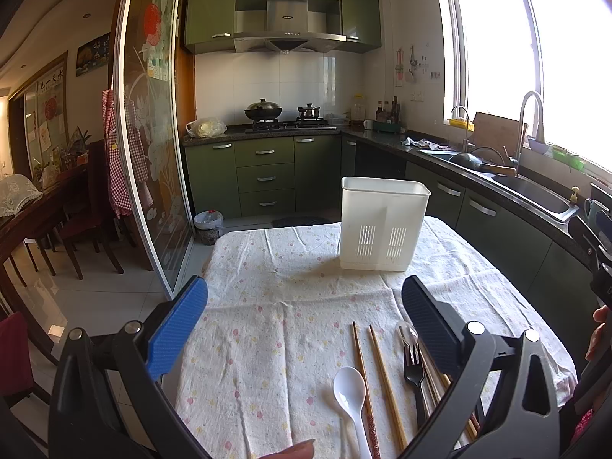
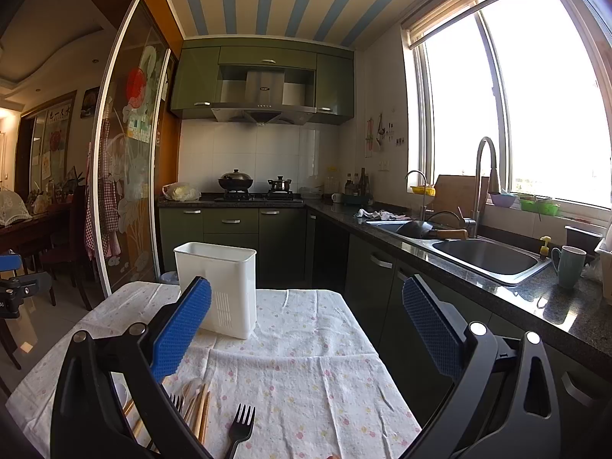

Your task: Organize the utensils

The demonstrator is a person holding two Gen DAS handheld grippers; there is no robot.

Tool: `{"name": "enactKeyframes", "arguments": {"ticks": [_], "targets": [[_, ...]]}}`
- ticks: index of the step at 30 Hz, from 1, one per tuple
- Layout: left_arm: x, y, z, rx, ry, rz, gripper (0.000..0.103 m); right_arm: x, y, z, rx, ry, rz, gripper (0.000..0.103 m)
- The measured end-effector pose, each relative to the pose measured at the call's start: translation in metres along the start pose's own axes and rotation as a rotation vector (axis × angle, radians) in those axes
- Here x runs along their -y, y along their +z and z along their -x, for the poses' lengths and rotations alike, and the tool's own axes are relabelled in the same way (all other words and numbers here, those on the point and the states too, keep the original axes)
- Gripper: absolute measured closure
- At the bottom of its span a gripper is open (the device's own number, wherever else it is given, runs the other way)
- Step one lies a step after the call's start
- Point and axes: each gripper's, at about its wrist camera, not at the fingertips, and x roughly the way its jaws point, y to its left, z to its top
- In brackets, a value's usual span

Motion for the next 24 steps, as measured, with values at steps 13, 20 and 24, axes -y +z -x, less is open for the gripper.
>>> {"name": "enactKeyframes", "arguments": {"ticks": [13,20,24], "targets": [[-0.0007,-0.0003,-0.0016,0.0,-0.003,0.002,0.006,-0.0007,-0.0002,-0.0018,0.003,0.001,-0.001,0.004],[-0.0012,-0.0002,-0.0018,0.0,-0.003,0.003,0.006,-0.0005,-0.0005,-0.0017,0.003,0.001,-0.002,0.004],[-0.0014,-0.0005,-0.0019,-0.001,-0.002,0.002,0.006,-0.0005,-0.0002,-0.0017,0.004,0.001,-0.003,0.004]]}}
